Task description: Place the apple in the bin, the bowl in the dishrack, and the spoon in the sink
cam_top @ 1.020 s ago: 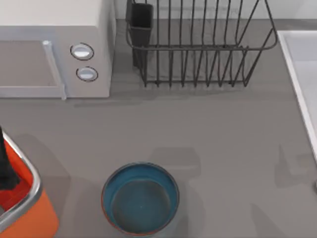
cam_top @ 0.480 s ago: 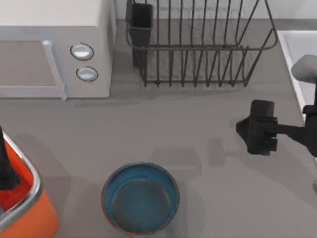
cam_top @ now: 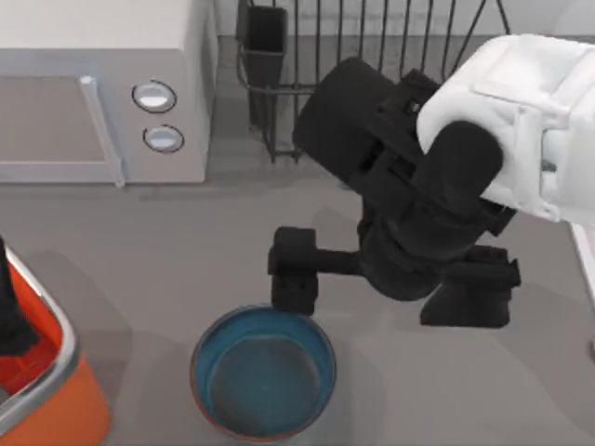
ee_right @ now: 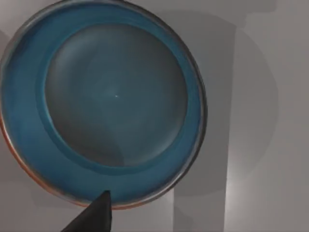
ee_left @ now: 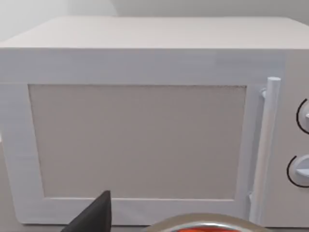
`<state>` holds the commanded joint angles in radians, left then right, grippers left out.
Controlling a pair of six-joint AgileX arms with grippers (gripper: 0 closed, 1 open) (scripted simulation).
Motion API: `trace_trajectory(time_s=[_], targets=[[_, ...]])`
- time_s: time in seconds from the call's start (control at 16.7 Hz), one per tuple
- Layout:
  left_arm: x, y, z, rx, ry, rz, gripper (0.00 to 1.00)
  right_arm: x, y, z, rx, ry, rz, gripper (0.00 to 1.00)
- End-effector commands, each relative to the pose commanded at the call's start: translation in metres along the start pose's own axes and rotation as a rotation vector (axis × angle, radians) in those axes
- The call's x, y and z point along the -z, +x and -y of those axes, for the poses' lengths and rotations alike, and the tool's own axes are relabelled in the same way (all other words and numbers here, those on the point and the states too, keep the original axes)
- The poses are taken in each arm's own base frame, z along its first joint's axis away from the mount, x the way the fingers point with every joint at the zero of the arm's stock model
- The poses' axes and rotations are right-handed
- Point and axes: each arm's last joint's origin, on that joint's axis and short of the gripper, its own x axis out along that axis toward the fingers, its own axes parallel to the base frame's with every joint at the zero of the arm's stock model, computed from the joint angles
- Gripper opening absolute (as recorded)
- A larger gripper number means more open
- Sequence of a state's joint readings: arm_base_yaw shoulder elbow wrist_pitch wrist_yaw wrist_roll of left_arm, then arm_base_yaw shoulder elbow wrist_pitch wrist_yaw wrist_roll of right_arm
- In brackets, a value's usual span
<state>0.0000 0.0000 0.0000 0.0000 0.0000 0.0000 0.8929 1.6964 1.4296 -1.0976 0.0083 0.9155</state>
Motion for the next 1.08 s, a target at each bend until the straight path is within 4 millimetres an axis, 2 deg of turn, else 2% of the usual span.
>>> trace_trajectory(time_s=[0.18, 0.3, 0.78, 0.9, 1.08], targets=[[0.000, 0.000, 0.000, 0.000, 0.000, 0.000, 1.00, -0.008, 0.022, -0.026, 0.091, 0.032, -0.081, 1.00], [0.000, 0.000, 0.000, 0.000, 0.000, 0.000, 1.00, -0.012, 0.032, -0.034, 0.135, 0.051, -0.109, 1.00], [0.000, 0.000, 0.000, 0.000, 0.000, 0.000, 1.00, -0.014, 0.038, -0.035, 0.162, 0.064, -0.126, 1.00], [0.000, 0.000, 0.000, 0.000, 0.000, 0.000, 1.00, -0.013, 0.049, -0.034, 0.166, 0.062, -0.129, 1.00], [0.000, 0.000, 0.000, 0.000, 0.000, 0.000, 1.00, -0.010, 0.083, -0.031, 0.161, 0.062, -0.126, 1.00]])
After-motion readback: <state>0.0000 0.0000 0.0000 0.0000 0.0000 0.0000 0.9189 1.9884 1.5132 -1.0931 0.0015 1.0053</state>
